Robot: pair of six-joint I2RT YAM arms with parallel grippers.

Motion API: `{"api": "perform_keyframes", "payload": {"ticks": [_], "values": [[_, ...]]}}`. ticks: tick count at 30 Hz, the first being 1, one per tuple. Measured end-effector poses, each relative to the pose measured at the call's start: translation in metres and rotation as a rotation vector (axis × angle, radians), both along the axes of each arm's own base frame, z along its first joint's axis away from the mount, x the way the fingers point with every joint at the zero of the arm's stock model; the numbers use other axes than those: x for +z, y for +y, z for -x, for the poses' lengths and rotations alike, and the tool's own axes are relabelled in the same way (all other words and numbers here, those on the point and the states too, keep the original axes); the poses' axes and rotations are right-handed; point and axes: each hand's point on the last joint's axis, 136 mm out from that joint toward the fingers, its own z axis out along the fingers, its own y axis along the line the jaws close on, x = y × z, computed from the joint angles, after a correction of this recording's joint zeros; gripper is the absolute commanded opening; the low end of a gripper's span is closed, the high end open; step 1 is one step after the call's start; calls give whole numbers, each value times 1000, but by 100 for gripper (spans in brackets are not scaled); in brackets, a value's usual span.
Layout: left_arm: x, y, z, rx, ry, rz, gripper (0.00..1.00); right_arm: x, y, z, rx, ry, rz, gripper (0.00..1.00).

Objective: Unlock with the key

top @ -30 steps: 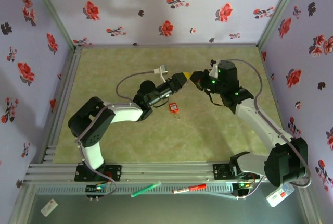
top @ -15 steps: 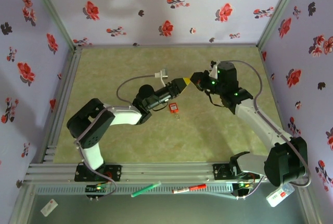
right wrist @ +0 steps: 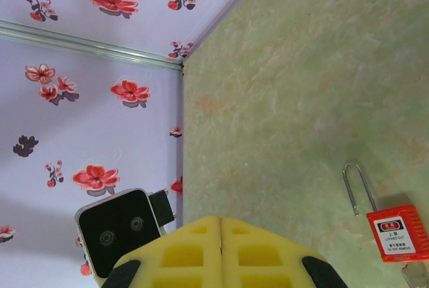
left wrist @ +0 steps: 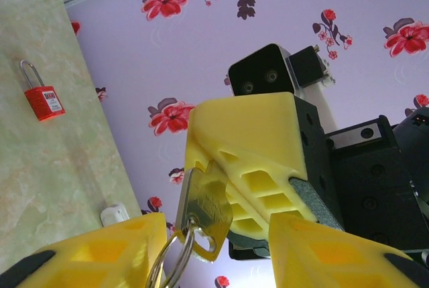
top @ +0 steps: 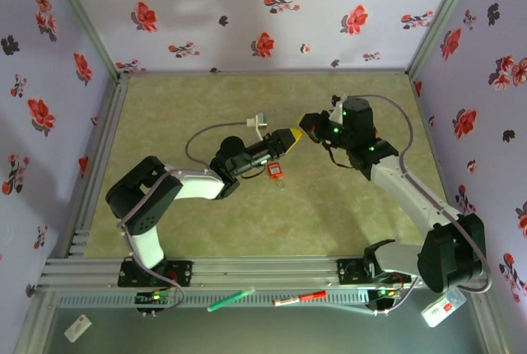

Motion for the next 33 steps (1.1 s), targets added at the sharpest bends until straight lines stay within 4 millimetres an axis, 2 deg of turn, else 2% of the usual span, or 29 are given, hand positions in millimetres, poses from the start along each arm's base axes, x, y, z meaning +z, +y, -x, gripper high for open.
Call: {"api": "perform_keyframes", "payload": {"ticks": [6, 10, 17, 21, 29, 33], "values": [[0, 6, -9, 21, 3, 1, 35, -6, 0, 2, 3, 12, 5, 0], [-1, 10, -13, 33, 6, 0, 27, -6, 0, 2, 3, 12, 5, 0], [-2, 11, -14, 33, 9, 0, 25, -7, 0, 2, 3, 11, 4, 0], [-3, 10, -13, 24, 16, -4, 17, -6, 1, 2, 5, 9, 3, 0], [-5, 9, -13, 19, 35, 1, 11, -6, 1, 2, 3, 8, 4, 0], [-5, 8, -14, 16, 40, 3, 4, -6, 0, 1, -6, 5, 7, 0]]}}
